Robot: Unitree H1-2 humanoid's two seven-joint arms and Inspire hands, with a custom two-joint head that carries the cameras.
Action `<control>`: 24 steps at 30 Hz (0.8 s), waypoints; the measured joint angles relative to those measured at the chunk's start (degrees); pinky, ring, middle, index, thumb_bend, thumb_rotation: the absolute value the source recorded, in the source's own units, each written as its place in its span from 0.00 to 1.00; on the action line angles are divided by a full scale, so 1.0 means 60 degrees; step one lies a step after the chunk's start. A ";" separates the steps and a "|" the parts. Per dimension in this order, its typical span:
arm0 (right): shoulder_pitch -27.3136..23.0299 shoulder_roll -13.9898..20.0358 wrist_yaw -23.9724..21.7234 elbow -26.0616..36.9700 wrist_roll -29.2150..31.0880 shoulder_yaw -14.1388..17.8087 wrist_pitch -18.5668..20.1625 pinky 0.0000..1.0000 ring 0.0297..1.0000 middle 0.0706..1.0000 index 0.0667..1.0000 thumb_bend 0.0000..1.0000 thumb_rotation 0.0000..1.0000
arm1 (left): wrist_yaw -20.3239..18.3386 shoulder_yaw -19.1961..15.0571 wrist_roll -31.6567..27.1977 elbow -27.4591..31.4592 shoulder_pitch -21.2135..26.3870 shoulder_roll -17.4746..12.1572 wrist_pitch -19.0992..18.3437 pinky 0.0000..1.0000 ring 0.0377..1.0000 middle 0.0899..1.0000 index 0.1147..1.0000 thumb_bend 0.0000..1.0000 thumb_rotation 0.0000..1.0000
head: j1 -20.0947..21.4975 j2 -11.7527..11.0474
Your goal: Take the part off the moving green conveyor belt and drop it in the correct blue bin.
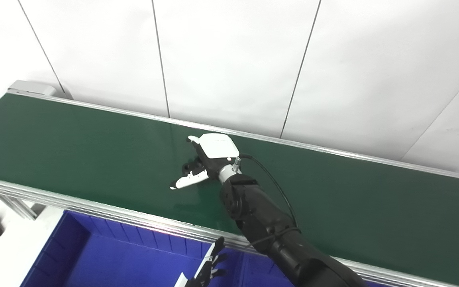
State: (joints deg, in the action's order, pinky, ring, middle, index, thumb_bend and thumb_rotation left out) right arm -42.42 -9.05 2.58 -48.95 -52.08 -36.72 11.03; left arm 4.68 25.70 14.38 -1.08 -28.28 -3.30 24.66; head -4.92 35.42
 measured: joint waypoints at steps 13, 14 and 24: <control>0.0027 0.0684 -0.0391 0.0426 -0.0123 -0.0368 0.0326 0.58 0.71 0.80 0.86 0.99 0.54 | -0.0402 -0.0196 -0.0036 0.0057 -0.0030 -0.0079 -0.0002 0.80 0.94 1.00 1.00 0.86 0.89 | 0.0425 0.0073; 0.0027 0.0729 -0.0476 0.0479 -0.0159 -0.0425 0.0368 0.57 0.70 0.78 0.84 0.98 0.49 | -0.0447 -0.0207 -0.0039 0.0078 -0.0030 -0.0084 -0.0003 0.78 0.94 1.00 1.00 0.85 0.89 | 0.0497 0.0117; -0.0383 0.0933 -0.1886 0.0838 -0.0492 -0.0805 0.1368 0.13 0.18 0.44 0.52 0.56 0.00 | -0.0952 -0.0407 -0.0229 0.0342 -0.0090 -0.0192 -0.0248 0.74 0.94 1.00 1.00 0.85 0.87 | 0.0688 0.0249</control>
State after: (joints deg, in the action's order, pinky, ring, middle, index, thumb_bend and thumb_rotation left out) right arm -44.72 -3.45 -8.74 -43.92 -55.04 -41.55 19.24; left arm -1.03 23.26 13.00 0.97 -28.82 -4.45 23.18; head -0.79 36.91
